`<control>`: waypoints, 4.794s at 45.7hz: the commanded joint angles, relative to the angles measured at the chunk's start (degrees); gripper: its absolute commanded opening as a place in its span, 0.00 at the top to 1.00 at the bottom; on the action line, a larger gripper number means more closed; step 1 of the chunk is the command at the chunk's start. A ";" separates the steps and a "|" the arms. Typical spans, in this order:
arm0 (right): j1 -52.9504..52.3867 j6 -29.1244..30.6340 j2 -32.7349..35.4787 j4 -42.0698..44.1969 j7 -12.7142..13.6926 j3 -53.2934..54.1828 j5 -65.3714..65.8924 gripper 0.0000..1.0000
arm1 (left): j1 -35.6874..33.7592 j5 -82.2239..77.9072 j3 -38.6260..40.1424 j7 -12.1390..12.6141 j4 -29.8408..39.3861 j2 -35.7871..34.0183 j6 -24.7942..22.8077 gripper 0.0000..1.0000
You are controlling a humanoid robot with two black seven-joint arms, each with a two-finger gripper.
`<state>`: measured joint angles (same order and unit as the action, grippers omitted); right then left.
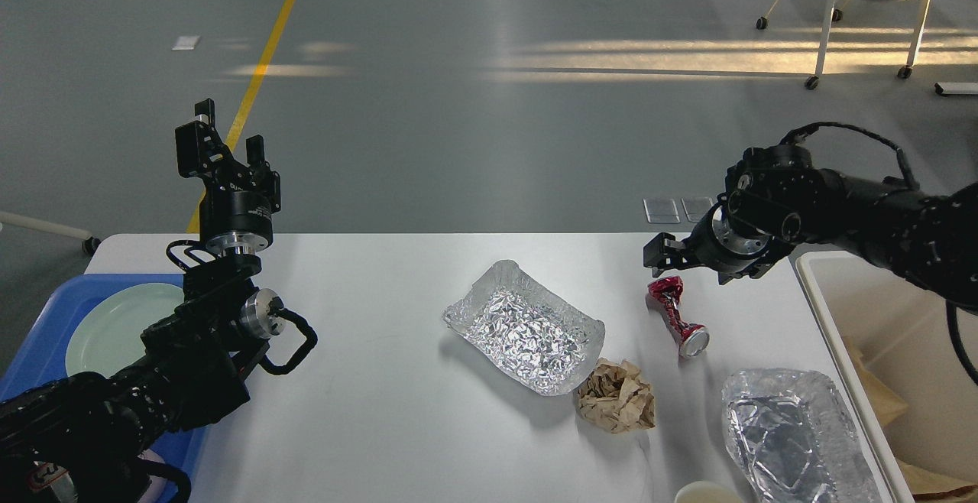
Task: Tidy desktop
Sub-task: 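Lower the right gripper onto the red crushed can and grasp it, then lift the red can up and carry it toward the bin, then lower the red can into the white bin and release it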
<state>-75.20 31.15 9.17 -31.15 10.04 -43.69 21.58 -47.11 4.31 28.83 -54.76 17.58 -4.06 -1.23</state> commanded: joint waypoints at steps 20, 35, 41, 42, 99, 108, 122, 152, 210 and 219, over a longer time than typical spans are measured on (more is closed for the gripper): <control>12.09 -12.87 -2.31 4.08 -0.55 0.00 1.36 0.01 | 0.00 0.00 0.00 0.00 0.00 0.01 0.00 0.04; 13.41 -13.40 -2.31 4.08 -0.90 0.00 1.36 0.08 | 0.00 0.00 0.00 0.00 0.00 0.02 0.00 0.04; 13.41 -13.31 -2.40 4.08 -0.90 -0.26 1.36 0.09 | 0.00 0.00 0.00 0.00 0.00 -0.07 0.00 0.04; 13.41 -13.22 -2.40 4.08 -0.90 -0.26 1.36 0.10 | 0.00 0.00 0.00 0.00 0.00 -0.07 0.00 0.04; 13.23 -12.61 -1.96 3.46 -1.34 -1.49 1.18 0.91 | 0.00 0.00 0.00 0.00 0.00 -0.07 0.00 0.04; 11.22 -12.43 -1.79 2.85 -1.43 -1.40 1.18 0.91 | 0.00 -0.09 0.00 0.00 0.00 -0.07 0.00 0.04; -9.16 -0.76 6.91 -6.02 -4.15 -1.23 1.10 0.88 | 0.00 -0.09 0.00 0.00 0.00 0.02 0.00 0.04; -58.74 23.85 24.14 -37.48 -12.77 -1.93 -0.57 0.86 | 0.00 0.00 0.00 0.00 0.00 0.01 0.00 0.04; -17.02 10.17 25.81 -12.46 -12.50 -17.40 10.24 0.85 | 0.00 -0.09 0.00 0.00 0.00 0.01 0.00 0.04; -2.61 2.08 25.46 -2.00 -12.42 -18.54 10.06 0.80 | 0.00 0.00 0.00 0.00 0.00 -0.07 0.00 0.04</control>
<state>-84.80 37.43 34.80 -38.35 -2.39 -61.77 31.84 -47.11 4.29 28.83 -54.75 17.58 -4.12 -1.23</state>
